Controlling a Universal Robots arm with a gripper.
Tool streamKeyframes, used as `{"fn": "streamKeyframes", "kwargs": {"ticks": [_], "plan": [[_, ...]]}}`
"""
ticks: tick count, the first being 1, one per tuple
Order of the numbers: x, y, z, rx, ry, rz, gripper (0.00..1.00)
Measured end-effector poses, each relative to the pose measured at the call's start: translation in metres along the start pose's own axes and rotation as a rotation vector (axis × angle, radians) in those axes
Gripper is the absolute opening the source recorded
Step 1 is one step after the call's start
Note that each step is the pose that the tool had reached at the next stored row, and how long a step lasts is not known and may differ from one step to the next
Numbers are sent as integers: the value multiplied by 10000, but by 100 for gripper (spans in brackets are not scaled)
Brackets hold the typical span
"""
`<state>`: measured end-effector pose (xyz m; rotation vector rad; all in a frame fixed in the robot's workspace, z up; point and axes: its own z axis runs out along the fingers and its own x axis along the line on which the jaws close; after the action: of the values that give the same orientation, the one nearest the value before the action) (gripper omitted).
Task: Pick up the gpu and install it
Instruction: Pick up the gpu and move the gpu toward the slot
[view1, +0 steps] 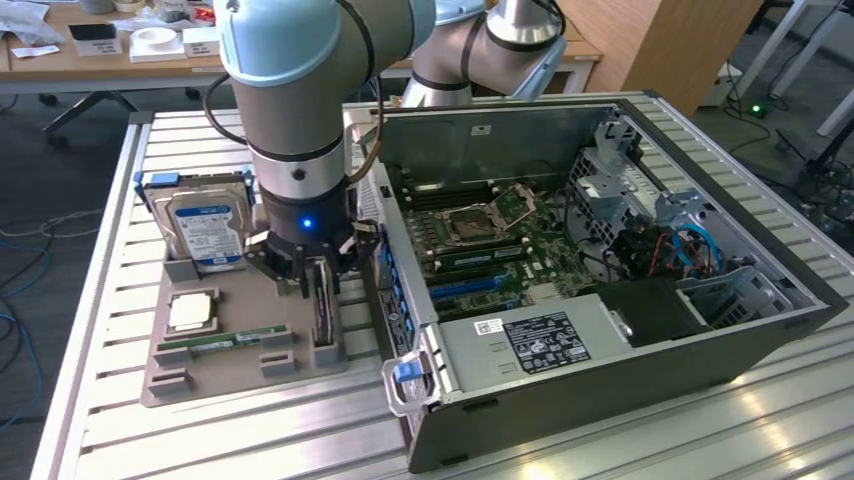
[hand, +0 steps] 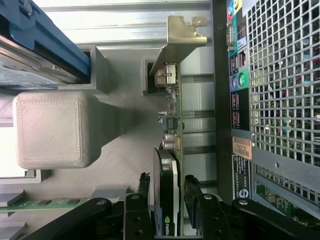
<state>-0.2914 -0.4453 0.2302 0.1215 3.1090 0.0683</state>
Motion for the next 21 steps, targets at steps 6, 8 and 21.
{"fn": "streamKeyframes", "kwargs": {"ticks": [6, 8, 21], "plan": [[19, -1, 19, 2, 0, 3, 42], [17, 0, 20, 0, -2, 3, 42], [13, 0, 20, -6, -12, 3, 42]]}}
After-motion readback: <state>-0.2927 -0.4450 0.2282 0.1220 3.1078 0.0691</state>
